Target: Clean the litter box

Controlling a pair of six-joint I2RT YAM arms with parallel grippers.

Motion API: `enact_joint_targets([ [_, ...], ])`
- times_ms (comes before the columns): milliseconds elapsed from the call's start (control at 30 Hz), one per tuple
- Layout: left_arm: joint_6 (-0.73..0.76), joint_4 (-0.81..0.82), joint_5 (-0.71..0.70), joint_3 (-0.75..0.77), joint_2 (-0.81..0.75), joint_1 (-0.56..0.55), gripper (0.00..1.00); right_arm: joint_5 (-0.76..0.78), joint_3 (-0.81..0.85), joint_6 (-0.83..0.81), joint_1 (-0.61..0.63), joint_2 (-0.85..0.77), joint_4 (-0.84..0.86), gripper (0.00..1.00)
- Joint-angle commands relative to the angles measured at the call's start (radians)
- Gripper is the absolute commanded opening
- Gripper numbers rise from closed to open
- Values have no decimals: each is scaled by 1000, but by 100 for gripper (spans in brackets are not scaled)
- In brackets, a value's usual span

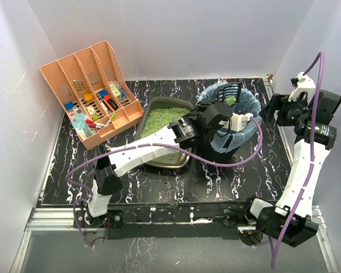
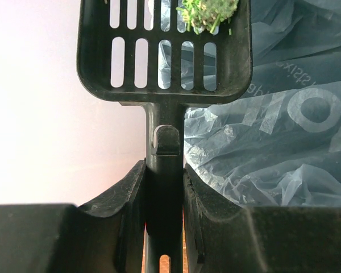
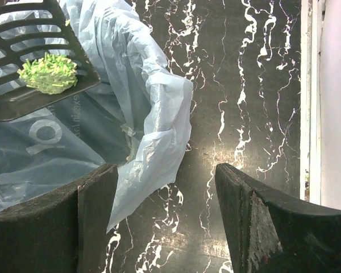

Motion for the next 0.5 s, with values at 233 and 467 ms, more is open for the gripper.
enact_joint_targets([
  [233, 455, 485, -135, -229, -80, -39, 0, -23, 4, 2, -5, -13, 67, 75],
  [467, 572, 621, -137, -294, -93, -41, 0, -29, -3, 2, -6, -13, 70, 75],
])
